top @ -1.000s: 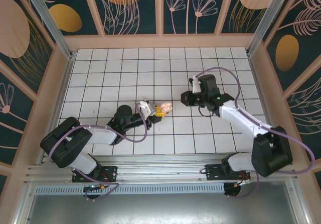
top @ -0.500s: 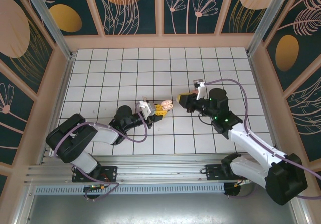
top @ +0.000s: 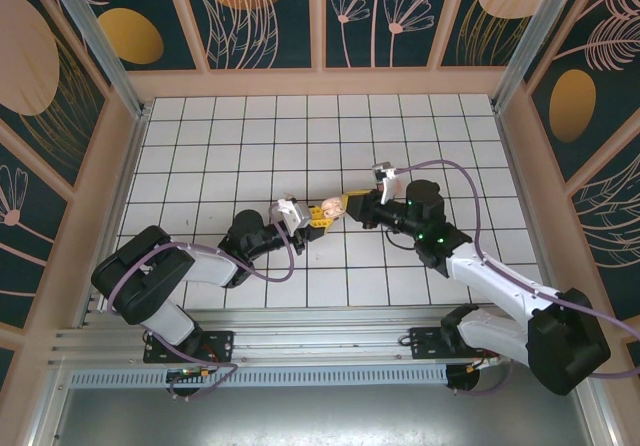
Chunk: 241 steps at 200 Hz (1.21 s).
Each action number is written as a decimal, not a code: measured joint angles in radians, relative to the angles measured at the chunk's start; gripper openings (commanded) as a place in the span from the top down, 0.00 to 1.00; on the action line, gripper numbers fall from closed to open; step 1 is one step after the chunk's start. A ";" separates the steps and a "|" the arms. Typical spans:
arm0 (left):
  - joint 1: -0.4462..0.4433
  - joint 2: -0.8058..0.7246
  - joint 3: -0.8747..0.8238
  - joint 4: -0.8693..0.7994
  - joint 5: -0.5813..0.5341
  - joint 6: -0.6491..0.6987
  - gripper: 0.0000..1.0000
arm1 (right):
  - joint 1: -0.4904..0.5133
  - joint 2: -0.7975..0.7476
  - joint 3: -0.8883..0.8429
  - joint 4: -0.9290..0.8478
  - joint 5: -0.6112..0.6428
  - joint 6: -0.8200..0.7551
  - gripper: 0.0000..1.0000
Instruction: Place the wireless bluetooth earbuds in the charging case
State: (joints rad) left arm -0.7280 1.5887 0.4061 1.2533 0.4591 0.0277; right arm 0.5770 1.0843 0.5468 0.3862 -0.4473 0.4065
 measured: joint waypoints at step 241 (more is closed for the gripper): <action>-0.005 -0.034 0.000 -0.035 -0.016 -0.003 0.92 | 0.020 -0.046 -0.050 -0.001 0.037 -0.095 0.81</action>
State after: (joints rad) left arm -0.7334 1.5543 0.4061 1.2186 0.4435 0.0242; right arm 0.5968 1.0386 0.4965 0.3855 -0.4099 0.3119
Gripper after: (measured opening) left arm 0.151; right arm 0.193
